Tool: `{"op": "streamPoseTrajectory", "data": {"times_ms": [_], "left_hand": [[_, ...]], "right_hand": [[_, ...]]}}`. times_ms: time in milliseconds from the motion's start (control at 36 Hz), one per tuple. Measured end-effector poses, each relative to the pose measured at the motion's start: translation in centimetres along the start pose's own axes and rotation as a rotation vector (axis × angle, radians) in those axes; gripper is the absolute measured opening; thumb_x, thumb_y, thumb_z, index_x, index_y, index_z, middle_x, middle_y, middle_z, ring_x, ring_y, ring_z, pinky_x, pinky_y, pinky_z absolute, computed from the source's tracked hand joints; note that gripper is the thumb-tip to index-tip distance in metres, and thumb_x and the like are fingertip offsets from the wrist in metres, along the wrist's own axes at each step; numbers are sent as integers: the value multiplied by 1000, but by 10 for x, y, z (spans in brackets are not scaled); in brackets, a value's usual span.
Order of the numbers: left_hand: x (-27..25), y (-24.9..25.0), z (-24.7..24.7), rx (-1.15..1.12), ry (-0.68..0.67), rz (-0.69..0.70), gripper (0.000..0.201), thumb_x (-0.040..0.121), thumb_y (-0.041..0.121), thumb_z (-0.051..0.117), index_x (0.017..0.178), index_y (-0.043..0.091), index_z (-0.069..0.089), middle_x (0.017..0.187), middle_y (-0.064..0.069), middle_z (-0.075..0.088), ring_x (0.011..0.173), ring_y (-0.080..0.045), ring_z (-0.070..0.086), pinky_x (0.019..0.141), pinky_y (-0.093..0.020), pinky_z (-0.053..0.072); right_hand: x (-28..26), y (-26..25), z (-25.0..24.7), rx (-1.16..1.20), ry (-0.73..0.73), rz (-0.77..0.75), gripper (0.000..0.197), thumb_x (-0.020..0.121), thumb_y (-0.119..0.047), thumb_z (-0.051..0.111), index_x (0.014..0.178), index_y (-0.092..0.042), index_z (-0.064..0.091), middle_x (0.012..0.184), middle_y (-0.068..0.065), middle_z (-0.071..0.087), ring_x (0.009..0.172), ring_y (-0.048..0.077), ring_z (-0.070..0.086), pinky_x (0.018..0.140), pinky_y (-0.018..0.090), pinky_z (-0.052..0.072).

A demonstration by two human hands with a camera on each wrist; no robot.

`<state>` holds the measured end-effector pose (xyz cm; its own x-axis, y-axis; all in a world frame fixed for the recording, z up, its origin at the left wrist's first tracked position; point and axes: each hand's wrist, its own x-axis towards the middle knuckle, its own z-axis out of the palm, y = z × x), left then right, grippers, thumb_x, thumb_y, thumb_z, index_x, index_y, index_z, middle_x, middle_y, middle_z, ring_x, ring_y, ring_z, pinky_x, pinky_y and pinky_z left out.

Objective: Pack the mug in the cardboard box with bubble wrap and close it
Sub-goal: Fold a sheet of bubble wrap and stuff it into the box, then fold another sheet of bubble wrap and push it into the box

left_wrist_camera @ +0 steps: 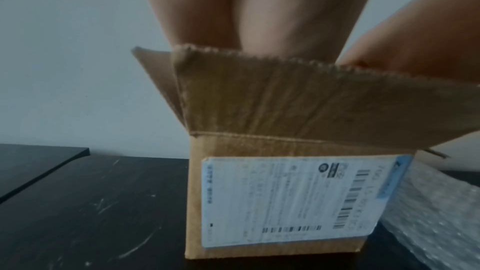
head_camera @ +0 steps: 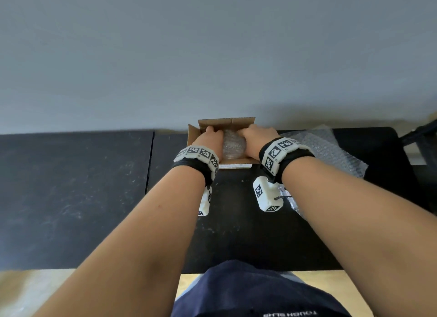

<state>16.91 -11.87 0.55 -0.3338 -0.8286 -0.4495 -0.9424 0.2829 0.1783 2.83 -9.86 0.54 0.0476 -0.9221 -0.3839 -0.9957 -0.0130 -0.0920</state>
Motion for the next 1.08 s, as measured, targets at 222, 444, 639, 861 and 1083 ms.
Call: {"op": "streamPoseTrajectory", "data": {"times_ms": [222,444,639,861,1083], "left_hand": [[-17,13,-17,69,87,45,39,90,9,50,127,18,56,132,-6,49,112,-29,58,87,-39,51],[-20,48,-16,33,339,247,34,86,4,47,114,15,63,116,-5,60,113,-26,53,93,-38,49],[-23,102,-6,48,388,427,40,85,-1,45,117,13,64,114,-7,60,112,-28,50,87,-37,46],[-24,167,29,175,285,465,45,86,1,51,125,21,58,124,-1,56,121,-24,47,92,-37,43],[-29,190,90,335,71,366,48,86,-1,54,131,16,54,128,-5,52,124,-27,45,98,-39,45]], "right_hand": [[-31,18,-12,173,217,139,26,94,-16,45,106,-15,68,108,10,63,96,33,62,82,39,52],[-84,60,4,212,176,359,36,95,-22,51,130,-14,56,127,13,57,115,33,56,95,44,48],[-123,103,17,273,143,490,38,100,-13,42,137,-12,52,141,11,51,126,30,51,106,37,41],[-154,149,35,275,65,494,38,99,-14,40,136,-14,51,142,10,49,128,30,49,104,39,42],[-167,180,61,348,-93,390,36,94,-20,49,129,-18,56,132,10,56,118,30,55,98,39,47]]}}
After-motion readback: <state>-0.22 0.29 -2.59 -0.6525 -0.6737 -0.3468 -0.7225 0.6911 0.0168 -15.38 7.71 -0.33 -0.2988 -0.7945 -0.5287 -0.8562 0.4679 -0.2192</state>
